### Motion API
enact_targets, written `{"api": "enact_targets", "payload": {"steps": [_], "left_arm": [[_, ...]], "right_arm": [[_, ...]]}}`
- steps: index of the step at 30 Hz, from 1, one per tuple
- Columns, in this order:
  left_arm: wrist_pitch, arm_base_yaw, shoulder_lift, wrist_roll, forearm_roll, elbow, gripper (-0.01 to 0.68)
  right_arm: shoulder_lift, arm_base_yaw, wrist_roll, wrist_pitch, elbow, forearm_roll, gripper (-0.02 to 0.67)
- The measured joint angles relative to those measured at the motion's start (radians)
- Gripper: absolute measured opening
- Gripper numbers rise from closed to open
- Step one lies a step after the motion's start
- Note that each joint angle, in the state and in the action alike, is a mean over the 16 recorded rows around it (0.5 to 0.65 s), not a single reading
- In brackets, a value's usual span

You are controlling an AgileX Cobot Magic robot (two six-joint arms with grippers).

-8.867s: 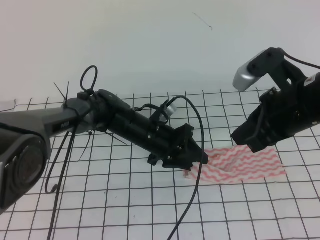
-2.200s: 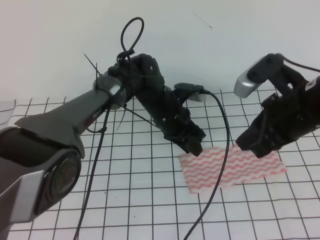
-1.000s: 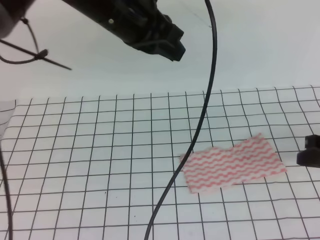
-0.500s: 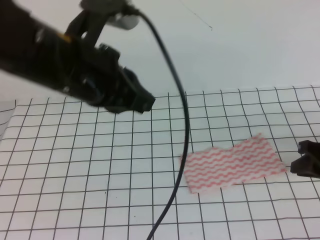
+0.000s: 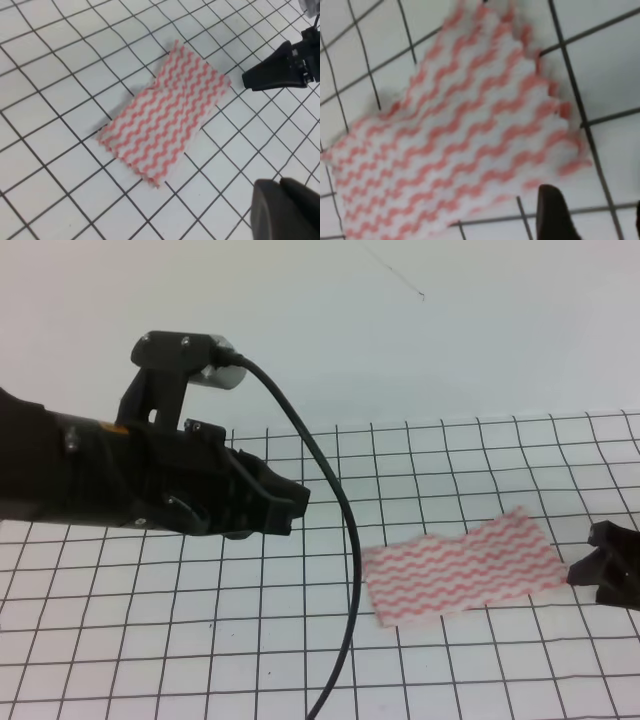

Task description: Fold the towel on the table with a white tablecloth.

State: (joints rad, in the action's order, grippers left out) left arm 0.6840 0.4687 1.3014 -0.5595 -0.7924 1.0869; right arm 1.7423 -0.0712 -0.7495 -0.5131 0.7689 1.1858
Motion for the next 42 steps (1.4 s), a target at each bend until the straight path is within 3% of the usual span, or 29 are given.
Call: {"api": "enact_targets", "payload": {"steps": [14, 31, 42], "left_arm": [[-0.012, 0.0, 0.009, -0.045, -0.028, -0.014, -0.001], [-0.013, 0.0, 0.009, -0.069, -0.029, -0.014, -0.001], [-0.01, 0.0, 0.009, -0.069, -0.035, -0.014, -0.001]], "right_arm": [[0.094, 0.001, -0.169, 0.019, 0.002, 0.237, 0.327], [0.136, 0.023, -0.275, 0.002, 0.006, 0.369, 0.309], [0.168, 0.079, -0.353, -0.025, 0.009, 0.448, 0.195]]}}
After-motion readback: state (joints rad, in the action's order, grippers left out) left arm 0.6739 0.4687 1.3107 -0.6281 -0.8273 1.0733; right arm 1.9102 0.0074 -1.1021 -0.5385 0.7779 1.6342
